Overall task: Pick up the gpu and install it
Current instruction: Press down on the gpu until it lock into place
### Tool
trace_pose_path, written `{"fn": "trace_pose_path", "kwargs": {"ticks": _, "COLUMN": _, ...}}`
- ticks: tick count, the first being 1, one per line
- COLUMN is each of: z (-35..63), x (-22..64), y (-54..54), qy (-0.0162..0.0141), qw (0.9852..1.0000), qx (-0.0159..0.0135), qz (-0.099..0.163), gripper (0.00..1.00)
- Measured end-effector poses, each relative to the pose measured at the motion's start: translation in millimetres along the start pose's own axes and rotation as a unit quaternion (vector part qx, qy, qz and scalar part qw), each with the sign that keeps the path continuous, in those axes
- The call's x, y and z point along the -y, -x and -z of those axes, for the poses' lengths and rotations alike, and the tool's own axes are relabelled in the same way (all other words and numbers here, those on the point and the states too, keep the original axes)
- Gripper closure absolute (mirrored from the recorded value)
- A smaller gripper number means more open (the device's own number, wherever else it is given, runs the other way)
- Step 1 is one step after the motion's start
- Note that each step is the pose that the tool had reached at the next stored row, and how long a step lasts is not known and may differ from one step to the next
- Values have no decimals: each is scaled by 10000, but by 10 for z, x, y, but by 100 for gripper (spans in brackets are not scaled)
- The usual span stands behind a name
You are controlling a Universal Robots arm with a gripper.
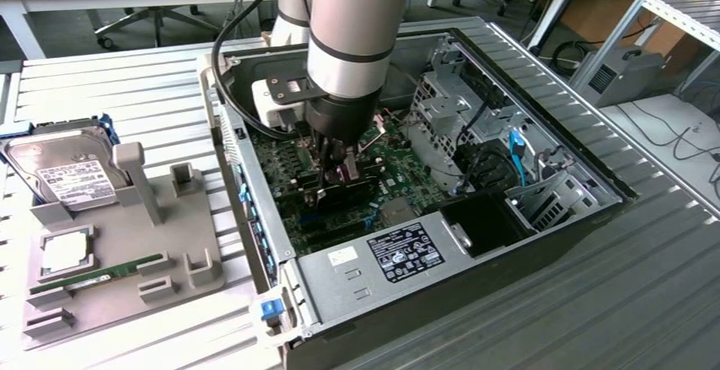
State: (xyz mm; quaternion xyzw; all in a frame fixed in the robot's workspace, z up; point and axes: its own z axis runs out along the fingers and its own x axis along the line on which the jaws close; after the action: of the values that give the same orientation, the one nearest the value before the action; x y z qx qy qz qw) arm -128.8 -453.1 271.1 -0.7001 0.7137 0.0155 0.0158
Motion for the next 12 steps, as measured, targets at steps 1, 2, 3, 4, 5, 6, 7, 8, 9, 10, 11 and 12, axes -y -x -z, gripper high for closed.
{"fn": "trace_pose_path", "kwargs": {"ticks": 1, "z": -1, "x": 0, "y": 0, "qy": 0, "qw": 10000, "qx": 0, "qz": 0, "gripper": 89}}
{"fn": "trace_pose_path", "kwargs": {"ticks": 2, "z": -1, "x": 0, "y": 0, "qy": 0, "qw": 10000, "qx": 0, "qz": 0, "gripper": 89}}
{"fn": "trace_pose_path", "kwargs": {"ticks": 3, "z": -1, "x": 0, "y": 0, "qy": 0, "qw": 10000, "qx": 0, "qz": 0, "gripper": 89}}
{"fn": "trace_pose_path", "kwargs": {"ticks": 4, "z": 5, "x": 0, "y": 1, "qy": -1, "qw": 10000, "qx": 3, "qz": 0, "gripper": 89}}
{"fn": "trace_pose_path", "kwargs": {"ticks": 5, "z": 22, "x": 1, "y": 2, "qy": -2, "qw": 10000, "qx": 3, "qz": 0, "gripper": 89}}
{"fn": "trace_pose_path", "kwargs": {"ticks": 6, "z": 49, "x": 0, "y": 2, "qy": 0, "qw": 10000, "qx": 0, "qz": 0, "gripper": 89}}
{"fn": "trace_pose_path", "kwargs": {"ticks": 7, "z": 61, "x": 0, "y": 3, "qy": 0, "qw": 10000, "qx": 1, "qz": 0, "gripper": 89}}
{"fn": "trace_pose_path", "kwargs": {"ticks": 8, "z": 72, "x": 0, "y": 3, "qy": 0, "qw": 10000, "qx": 0, "qz": 0, "gripper": 89}}
{"fn": "trace_pose_path", "kwargs": {"ticks": 9, "z": 81, "x": 0, "y": 4, "qy": 0, "qw": 10000, "qx": 0, "qz": 0, "gripper": 89}}
{"fn": "trace_pose_path", "kwargs": {"ticks": 10, "z": 81, "x": 0, "y": 4, "qy": -1, "qw": 10000, "qx": 2, "qz": 0, "gripper": 89}}
{"fn": "trace_pose_path", "kwargs": {"ticks": 11, "z": 86, "x": 0, "y": 4, "qy": 0, "qw": 10000, "qx": 0, "qz": 0, "gripper": 89}}
{"fn": "trace_pose_path", "kwargs": {"ticks": 12, "z": 97, "x": 0, "y": 4, "qy": 1, "qw": 10000, "qx": -1, "qz": 0, "gripper": 89}}
